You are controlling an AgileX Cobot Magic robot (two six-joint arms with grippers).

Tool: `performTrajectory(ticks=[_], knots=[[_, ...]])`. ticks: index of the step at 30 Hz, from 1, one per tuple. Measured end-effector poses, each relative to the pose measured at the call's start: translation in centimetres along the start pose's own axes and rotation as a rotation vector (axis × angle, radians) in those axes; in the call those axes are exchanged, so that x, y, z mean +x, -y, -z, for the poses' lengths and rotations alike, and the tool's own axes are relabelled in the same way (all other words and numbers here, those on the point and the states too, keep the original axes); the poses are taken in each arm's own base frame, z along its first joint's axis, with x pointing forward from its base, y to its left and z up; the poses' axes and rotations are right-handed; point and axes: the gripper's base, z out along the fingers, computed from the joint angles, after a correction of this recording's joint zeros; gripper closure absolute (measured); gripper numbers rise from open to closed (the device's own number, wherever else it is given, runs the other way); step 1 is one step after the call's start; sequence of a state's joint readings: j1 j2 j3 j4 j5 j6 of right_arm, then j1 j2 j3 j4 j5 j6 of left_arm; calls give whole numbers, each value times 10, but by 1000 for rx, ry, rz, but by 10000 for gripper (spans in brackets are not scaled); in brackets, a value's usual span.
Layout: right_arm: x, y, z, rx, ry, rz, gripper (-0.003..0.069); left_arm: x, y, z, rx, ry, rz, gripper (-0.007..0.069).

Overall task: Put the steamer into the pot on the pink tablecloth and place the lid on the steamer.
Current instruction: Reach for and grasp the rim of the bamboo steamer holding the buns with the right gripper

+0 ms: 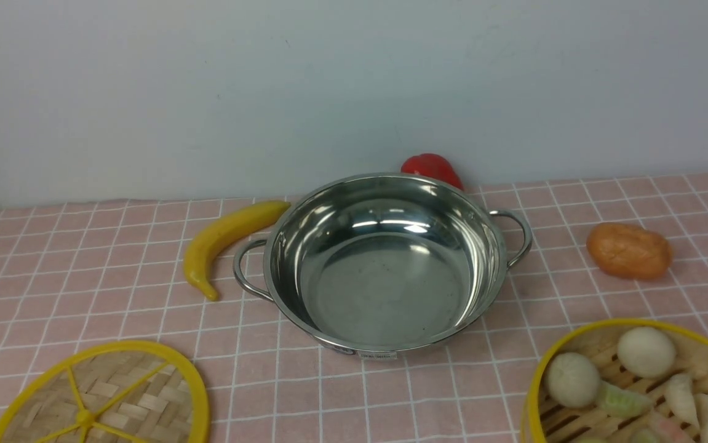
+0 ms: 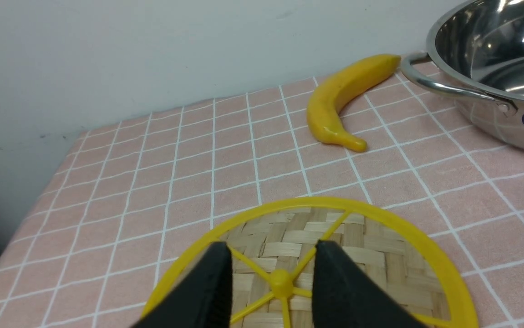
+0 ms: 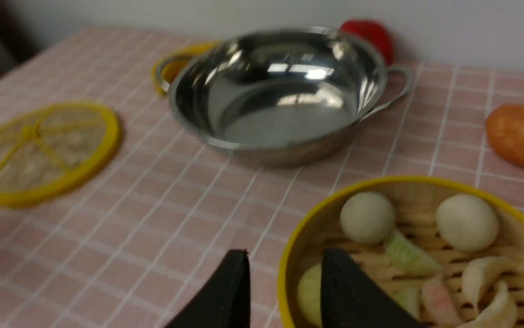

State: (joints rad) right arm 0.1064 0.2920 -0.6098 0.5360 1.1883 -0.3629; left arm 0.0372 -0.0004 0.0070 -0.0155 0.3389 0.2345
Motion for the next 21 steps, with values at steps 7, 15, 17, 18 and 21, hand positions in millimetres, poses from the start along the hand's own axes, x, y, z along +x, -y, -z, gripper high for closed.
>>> performTrajectory(ticks=[7, 15, 17, 18, 21], knots=[[-16, 26, -43, -26, -296, 63, 419, 0, 0, 0, 0, 0, 0, 382], [-10, 39, -84, -73, -613, 305, 395, 0, 0, 0, 0, 0, 0, 382], [-6, 37, -92, -85, -688, 417, 380, 0, 0, 0, 0, 0, 0, 382], [-5, 36, -95, -90, -711, 450, 375, 0, 0, 0, 0, 0, 0, 382], [-2, 29, -103, -116, -765, 539, 361, 0, 0, 0, 0, 0, 0, 382]])
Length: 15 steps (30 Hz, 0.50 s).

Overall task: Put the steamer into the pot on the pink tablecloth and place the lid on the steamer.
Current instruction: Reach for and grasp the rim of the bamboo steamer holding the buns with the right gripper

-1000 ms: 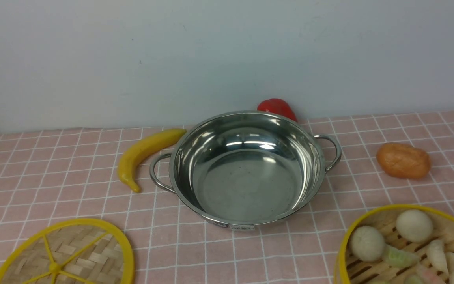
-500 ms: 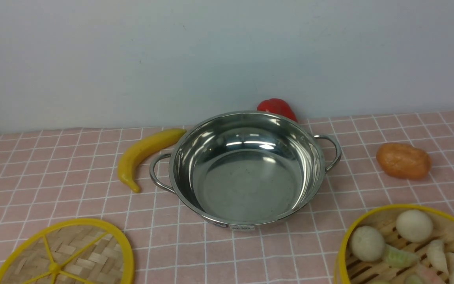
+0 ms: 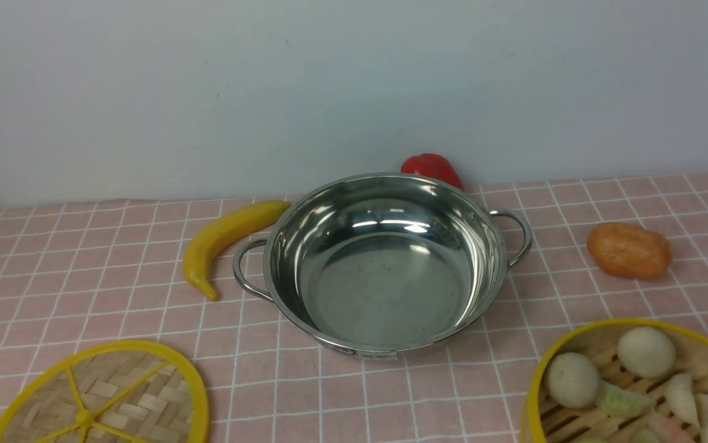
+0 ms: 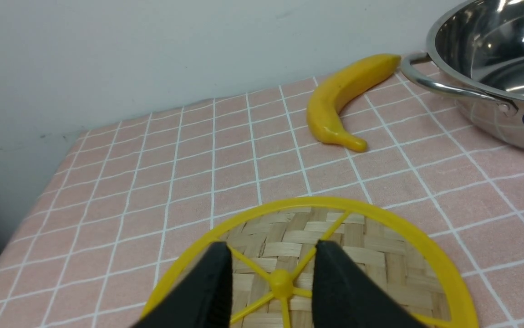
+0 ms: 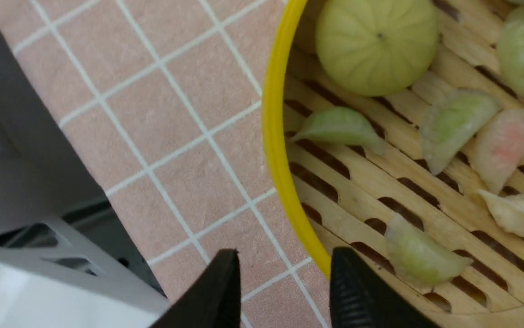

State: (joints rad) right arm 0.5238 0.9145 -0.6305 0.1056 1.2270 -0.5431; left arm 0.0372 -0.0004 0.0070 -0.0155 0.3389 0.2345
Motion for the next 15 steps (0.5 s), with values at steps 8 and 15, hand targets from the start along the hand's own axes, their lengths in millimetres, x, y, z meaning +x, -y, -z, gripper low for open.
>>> performTrajectory(ticks=[8, 15], knots=[[-9, -9, -10, -6, -71, 147, 356, 0, 0, 0, 0, 0, 0, 382], [-18, -1, -24, 13, -112, 182, 356, 0, 0, 0, 0, 0, 0, 382]])
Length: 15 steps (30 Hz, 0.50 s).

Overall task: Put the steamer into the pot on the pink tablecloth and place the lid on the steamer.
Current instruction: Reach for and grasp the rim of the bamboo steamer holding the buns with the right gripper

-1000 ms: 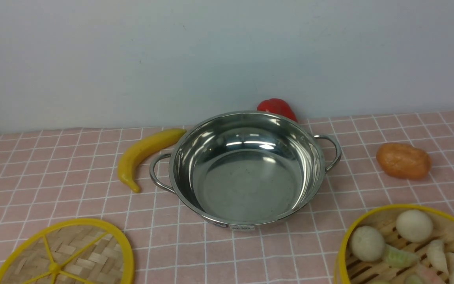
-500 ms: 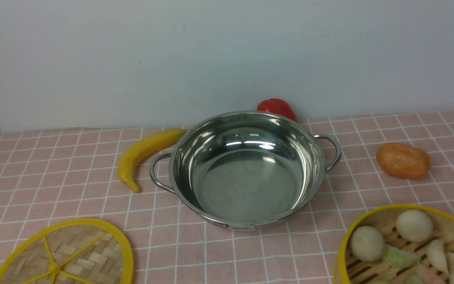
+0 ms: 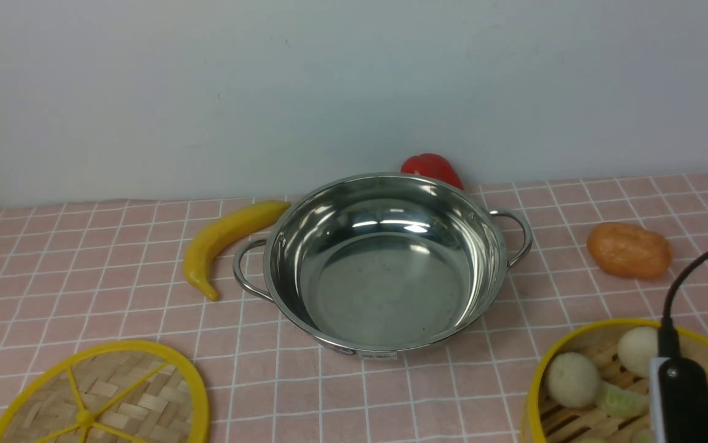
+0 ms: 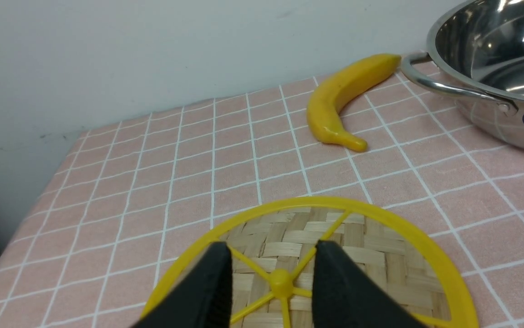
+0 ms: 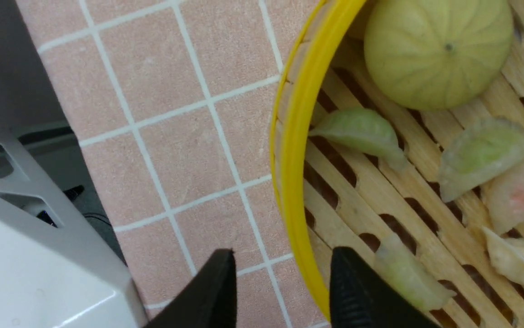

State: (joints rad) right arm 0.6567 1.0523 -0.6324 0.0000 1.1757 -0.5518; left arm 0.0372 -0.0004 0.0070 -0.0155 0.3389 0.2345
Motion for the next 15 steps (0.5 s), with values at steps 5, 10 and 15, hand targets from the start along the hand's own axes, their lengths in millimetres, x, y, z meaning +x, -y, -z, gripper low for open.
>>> performTrajectory(ticks=[5, 10, 15], knots=[[-8, 5, -15, -34, -53, 3, 356, 0, 0, 0, 0, 0, 0, 382], [-13, 8, -29, -65, -114, 9, 356, 0, 0, 0, 0, 0, 0, 382], [-15, 13, -40, -62, -169, 18, 356, 0, 0, 0, 0, 0, 0, 382]])
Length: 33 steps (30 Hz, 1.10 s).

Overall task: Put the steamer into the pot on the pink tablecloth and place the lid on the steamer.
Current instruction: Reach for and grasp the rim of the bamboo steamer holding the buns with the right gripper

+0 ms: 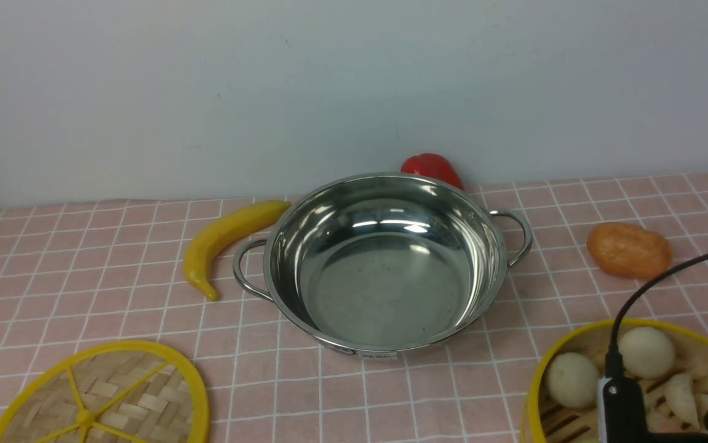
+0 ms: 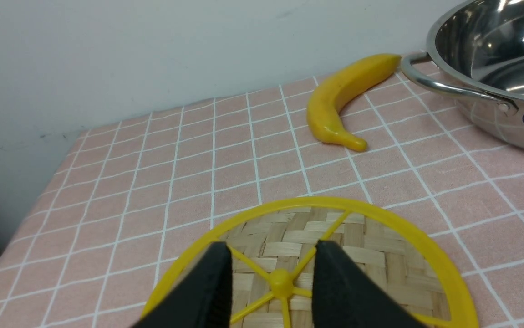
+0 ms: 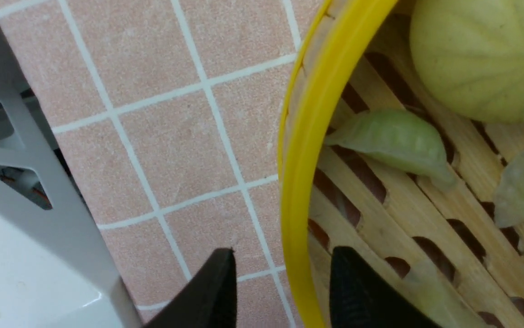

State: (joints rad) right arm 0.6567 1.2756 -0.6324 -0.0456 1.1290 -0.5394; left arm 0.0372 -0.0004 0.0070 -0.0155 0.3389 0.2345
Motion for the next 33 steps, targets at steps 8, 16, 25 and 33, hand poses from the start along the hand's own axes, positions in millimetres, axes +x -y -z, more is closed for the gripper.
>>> performTrajectory(ticks=[8, 16, 25, 33], knots=[[-9, 6, -9, 16, 9, -14, 356, 0, 0, 0, 0, 0, 0, 382], [-14, 9, -23, -18, -45, -33, 356, 0, 0, 0, 0, 0, 0, 382], [-15, 9, -25, -23, -53, -49, 420, 0, 0, 0, 0, 0, 0, 382], [-16, 9, -25, -19, -41, -52, 589, 0, 0, 0, 0, 0, 0, 382]])
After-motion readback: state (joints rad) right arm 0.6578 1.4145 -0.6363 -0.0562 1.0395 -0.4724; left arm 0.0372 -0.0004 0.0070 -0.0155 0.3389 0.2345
